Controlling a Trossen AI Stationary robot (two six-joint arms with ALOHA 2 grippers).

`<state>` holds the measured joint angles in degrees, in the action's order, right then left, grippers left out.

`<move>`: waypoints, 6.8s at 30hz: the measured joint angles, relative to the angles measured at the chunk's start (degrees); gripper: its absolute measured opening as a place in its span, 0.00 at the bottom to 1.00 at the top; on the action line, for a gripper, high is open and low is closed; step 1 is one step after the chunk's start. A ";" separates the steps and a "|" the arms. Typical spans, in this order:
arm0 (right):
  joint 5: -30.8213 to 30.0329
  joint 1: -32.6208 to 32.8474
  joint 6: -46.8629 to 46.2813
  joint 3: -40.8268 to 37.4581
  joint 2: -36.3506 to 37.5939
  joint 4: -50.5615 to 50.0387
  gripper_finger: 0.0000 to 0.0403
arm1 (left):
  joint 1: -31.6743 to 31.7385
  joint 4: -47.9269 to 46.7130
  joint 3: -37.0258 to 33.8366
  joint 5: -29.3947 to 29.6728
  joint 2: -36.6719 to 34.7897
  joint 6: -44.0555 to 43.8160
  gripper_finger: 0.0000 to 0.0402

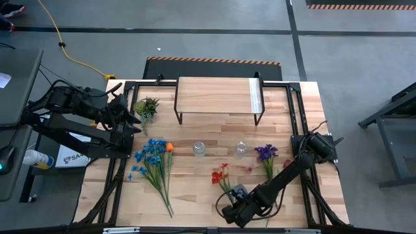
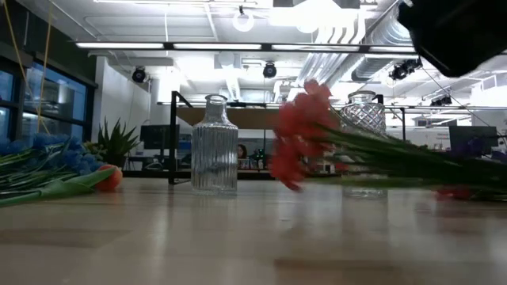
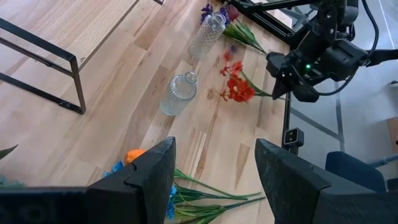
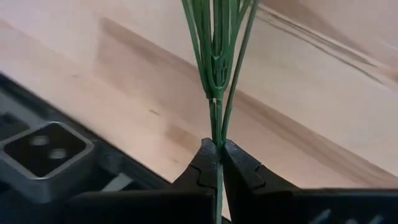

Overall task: Pick and place flowers into a vace then onto a shelf
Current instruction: Put the orange flowers into the right transparent flower vase

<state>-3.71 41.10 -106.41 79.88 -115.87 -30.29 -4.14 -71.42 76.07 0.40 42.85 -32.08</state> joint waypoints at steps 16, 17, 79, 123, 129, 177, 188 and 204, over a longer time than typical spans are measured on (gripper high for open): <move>-4.48 -1.91 2.63 0.00 0.04 0.62 0.00 | -0.01 0.98 0.00 -0.72 0.00 0.31 0.63; -4.59 -2.10 2.82 0.00 0.04 0.75 0.00 | -0.02 0.99 0.00 -1.08 -0.01 0.31 0.63; -55.57 -10.50 41.89 -0.10 24.98 -25.28 0.00 | 0.00 1.46 0.00 1.28 0.05 -1.22 0.63; -70.86 -3.73 51.26 -0.11 42.45 -34.82 0.00 | -0.02 1.46 0.00 0.14 0.05 -0.79 0.63; -64.31 -6.06 45.80 -0.11 41.28 -44.72 0.00 | -0.01 1.49 0.00 1.47 0.05 -1.19 0.63; -67.40 -6.39 66.10 -42.68 53.15 28.14 0.00 | -0.01 2.87 0.02 6.64 1.25 -4.24 0.63; -66.43 -6.34 62.86 -42.64 47.52 32.97 0.00 | -0.01 2.85 0.02 6.78 1.29 -4.24 0.63; -64.80 -6.34 62.84 -42.66 47.33 32.54 0.00 | -0.01 2.80 0.02 6.60 1.29 -4.04 0.63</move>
<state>-68.51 34.76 -43.57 37.21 -68.53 2.25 -4.15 -68.62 76.09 7.01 44.14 -36.12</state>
